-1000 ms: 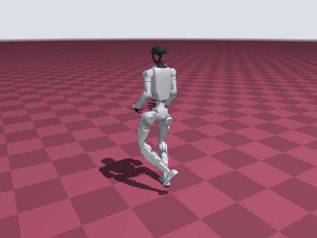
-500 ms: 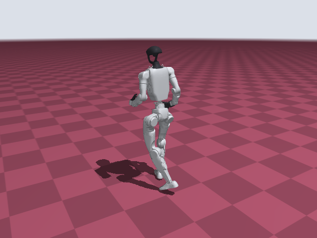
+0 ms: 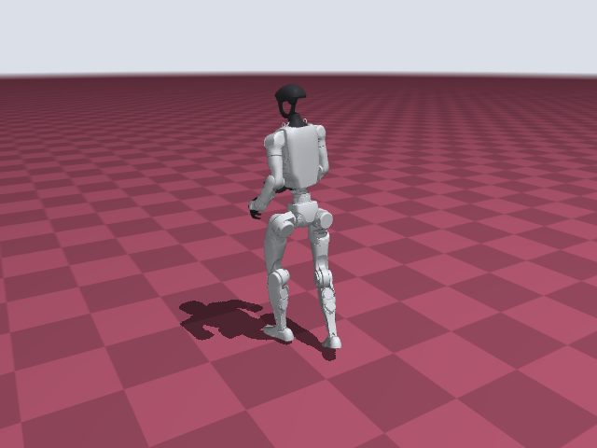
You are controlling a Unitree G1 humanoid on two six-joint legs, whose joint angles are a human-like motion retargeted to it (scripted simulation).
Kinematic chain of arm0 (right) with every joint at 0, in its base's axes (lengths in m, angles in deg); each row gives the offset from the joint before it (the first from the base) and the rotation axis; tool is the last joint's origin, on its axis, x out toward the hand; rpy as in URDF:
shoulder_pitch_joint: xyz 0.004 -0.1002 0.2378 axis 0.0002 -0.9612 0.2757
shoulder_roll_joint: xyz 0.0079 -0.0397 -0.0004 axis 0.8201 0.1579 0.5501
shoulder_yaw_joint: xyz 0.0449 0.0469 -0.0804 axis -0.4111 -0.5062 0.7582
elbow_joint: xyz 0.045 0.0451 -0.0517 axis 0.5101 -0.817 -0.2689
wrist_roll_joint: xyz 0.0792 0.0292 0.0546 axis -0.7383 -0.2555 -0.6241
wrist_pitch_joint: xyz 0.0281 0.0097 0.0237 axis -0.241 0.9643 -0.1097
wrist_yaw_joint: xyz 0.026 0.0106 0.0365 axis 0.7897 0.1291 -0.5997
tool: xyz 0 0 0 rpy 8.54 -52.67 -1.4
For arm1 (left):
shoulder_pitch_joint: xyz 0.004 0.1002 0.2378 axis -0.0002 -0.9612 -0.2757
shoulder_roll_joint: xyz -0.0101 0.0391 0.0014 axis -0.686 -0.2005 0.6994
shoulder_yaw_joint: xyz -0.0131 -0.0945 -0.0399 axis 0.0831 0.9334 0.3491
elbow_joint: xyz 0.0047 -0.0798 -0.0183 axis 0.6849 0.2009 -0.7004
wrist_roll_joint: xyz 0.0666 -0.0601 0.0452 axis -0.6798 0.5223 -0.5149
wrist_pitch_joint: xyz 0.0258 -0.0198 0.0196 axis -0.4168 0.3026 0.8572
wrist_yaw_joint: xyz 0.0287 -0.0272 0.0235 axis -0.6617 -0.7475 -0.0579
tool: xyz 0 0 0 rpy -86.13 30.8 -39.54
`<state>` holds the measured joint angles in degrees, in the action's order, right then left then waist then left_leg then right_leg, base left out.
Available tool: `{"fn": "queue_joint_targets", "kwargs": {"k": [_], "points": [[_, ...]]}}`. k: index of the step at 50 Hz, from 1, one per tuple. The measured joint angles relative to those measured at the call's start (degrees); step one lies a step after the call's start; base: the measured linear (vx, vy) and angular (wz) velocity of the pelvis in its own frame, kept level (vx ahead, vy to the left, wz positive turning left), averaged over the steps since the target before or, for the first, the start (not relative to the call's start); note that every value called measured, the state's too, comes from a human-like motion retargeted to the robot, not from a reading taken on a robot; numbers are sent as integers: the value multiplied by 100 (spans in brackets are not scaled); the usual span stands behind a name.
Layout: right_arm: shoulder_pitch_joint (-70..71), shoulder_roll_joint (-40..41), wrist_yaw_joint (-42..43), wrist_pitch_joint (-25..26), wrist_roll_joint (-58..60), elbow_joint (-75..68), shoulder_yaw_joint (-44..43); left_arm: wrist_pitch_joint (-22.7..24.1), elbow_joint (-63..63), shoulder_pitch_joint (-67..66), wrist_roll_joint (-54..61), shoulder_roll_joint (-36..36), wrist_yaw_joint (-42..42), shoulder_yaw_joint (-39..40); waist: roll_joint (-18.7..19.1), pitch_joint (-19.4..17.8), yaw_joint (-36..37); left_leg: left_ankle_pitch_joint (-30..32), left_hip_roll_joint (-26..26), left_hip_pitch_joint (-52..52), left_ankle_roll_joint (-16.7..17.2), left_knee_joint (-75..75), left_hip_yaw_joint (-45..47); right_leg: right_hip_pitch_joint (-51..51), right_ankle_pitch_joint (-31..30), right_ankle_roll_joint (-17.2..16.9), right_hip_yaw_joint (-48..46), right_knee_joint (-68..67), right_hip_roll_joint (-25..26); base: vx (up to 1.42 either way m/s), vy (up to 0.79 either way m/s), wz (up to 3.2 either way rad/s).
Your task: Walk run
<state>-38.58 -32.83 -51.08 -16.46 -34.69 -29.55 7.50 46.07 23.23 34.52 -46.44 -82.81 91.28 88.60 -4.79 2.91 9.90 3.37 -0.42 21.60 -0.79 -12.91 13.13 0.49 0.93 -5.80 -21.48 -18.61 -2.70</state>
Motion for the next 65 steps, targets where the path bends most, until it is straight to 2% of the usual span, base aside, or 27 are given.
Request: {"fn": "queue_joint_targets", "kwargs": {"k": [1,2,3,5,7,10,13,15,17,19,20,25,33,37,40,42,43,46,47,48,50,52,55,56,59,62,65], "points": [[71,25,-88,24,71,34,-69,-17,-68,28,45,-49,38,8,-47,99,-101,-428,-74,118,-535,-444,288,-71,127,-103,53,-349,-73,82,-5,-49],[77,94,-105,14,215,-31,-194,-29,-39,55,68,-66,50,-39,-44,210,-119,-774,-52,222,-843,-854,428,-136,204,-192,124,-734,-117,101,-1,-42],[-47,247,16,-63,502,-294,-430,-33,186,80,49,-19,8,-197,60,344,28,-957,163,296,-698,-1193,269,-191,181,-255,229,-1190,-104,115,6,-67],[-299,630,680,-114,1073,-1070,-311,-56,853,324,-82,156,211,328,312,593,-284,-1414,549,377,-379,-1658,164,-693,353,-278,191,-2187,-86,85,7,-77],[-599,841,564,136,676,-1495,-138,-132,1058,389,-137,319,168,319,346,608,-459,-1439,766,147,-352,-1476,684,-969,569,-320,11,-2292,-137,35,-3,-50],[-1050,769,393,-182,59,-1365,-469,-49,916,543,-89,197,-103,-169,220,540,-457,-1154,536,-231,-300,-808,815,-1130,635,-255,-602,-1552,-295,32,-14,-6],[-1345,581,790,-638,321,-1041,-998,-106,692,691,-228,214,-154,-430,0,411,-527,-884,275,-659,-146,-156,1119,-1151,752,-123,-1488,-413,-511,11,-12,11],[-1466,517,902,-699,453,-961,-1162,-155,609,757,-201,281,-136,-563,-139,308,-554,-800,51,-950,-77,172,1322,-1099,791,-56,-1800,365,-524,26,-12,-39],[-1439,483,817,-564,422,-1057,-1089,-242,522,878,-55,249,-49,-605,-132,222,-648,-743,-112,-1327,-131,611,1365,-1062,168,644,-1591,925,-269,31,-19,-62],[-1383,438,682,-400,322,-1293,-933,-267,527,913,-54,161,67,-523,-70,284,-764,-759,-178,-1616,-155,906,1302,-921,79,939,-1406,1220,-23,30,-10,-55],[-1335,404,619,-316,273,-1436,-891,-277,573,926,-78,115,117,-477,-42,341,-805,-776,-217,-1754,-145,1040,1322,-798,27,904,-1750,1332,-27,31,-4,-1],[-1130,722,537,-161,410,-1423,-1141,-292,606,759,-100,641,127,-293,72,285,-859,-929,-145,-2059,-33,1165,1408,-499,-127,701,-1624,1662,108,15,-4,-18],[-975,686,431,-147,475,-1413,-755,-323,535,554,44,757,254,-284,55,320,-932,-1401,-158,-2311,-33,1089,1646,-515,-31,833,-1216,1625,174,7,-8,-45],[-817,788,353,-124,366,-1471,-687,-318,521,535,60,831,311,-312,-52,393,-1314,-1679,-146,-2082,-12,479,1688,-655,-37,669,-1164,1497,-127,4,-8,8],[-666,816,357,-87,410,-1321,-645,-292,384,765,105,756,373,-410,-252,339,-1329,-1317,-226,-1281,188,-634,1588,-1049,1,599,-722,1281,-497,-17,-4,-52],[-663,773,474,96,538,-1152,-556,-264,311,996,121,588,420,-582,-446,229,-1178,-1189,-292,-645,186,-1353,963,-1252,0,587,-475,1211,-696,-16,-3,-96],[-703,754,533,193,614,-1118,-547,-245,307,1078,100,525,445,-688,-478,184,-1077,-1253,-311,-490,284,-1364,565,-1306,-13,585,-403,1206,-715,-9,-1,-118],[-779,949,661,505,842,-1104,-772,-174,332,1332,59,406,402,-959,-398,0,-724,-1430,-530,-269,120,-773,-998,-1521,-114,543,44,1185,-578,-15,2,-169],[-807,1033,663,550,816,-1102,-814,-142,347,1382,96,395,317,-1002,-354,-72,-651,-1400,-559,-288,178,-541,-1503,-1579,-163,542,226,1187,-487,-8,-1,-227],[-827,1093,640,558,702,-1104,-805,-114,379,1396,187,407,178,-1020,-311,-145,-572,-1253,-603,-340,444,-357,-2083,-1634,-225,555,479,1195,-347,-3,1,-249],[-877,1093,486,520,456,-1117,-730,-100,499,1338,448,519,-75,-1042,-361,-247,-573,-1195,-713,-412,466,-210,-2557,-1724,-379,539,1003,1254,-204,0,3,-247],[-855,942,321,526,411,-1192,-626,-194,667,1322,741,608,-72,-894,-331,-206,-881,-1408,-8,-526,82,-73,-203,-1973,-473,439,1401,1209,-45,-11,6,-198],[-837,807,367,562,675,-1181,-480,-320,707,1313,862,590,0,-618,-269,-217,-1428,-1497,-66,-628,47,95,-542,-2267,-455,145,1941,1111,179,-30,7,-225],[-779,785,397,556,676,-1181,-401,-336,618,1320,864,520,28,-497,-308,-205,-1470,-1541,-8,-619,21,125,-287,-2429,-381,174,1909,973,209,-34,5,-319],[-757,751,395,523,592,-1188,-289,-360,419,1256,832,346,87,-341,-395,-107,-1483,-1689,160,-735,-165,243,542,-2603,265,400,554,600,7,-19,-4,-316],[-862,720,369,498,606,-1215,-319,-416,380,1147,816,334,128,-332,-369,69,-1458,-1809,316,-880,-198,320,883,-2394,832,940,-1240,272,-149,-3,-3,-240],[-951,716,383,483,737,-1299,-450,-461,372,1006,788,494,154,-346,-345,218,-1427,-1945,380,-1226,-155,431,1640,-2014,1133,962,-1769,96,-57,0,-6,-203]]}}
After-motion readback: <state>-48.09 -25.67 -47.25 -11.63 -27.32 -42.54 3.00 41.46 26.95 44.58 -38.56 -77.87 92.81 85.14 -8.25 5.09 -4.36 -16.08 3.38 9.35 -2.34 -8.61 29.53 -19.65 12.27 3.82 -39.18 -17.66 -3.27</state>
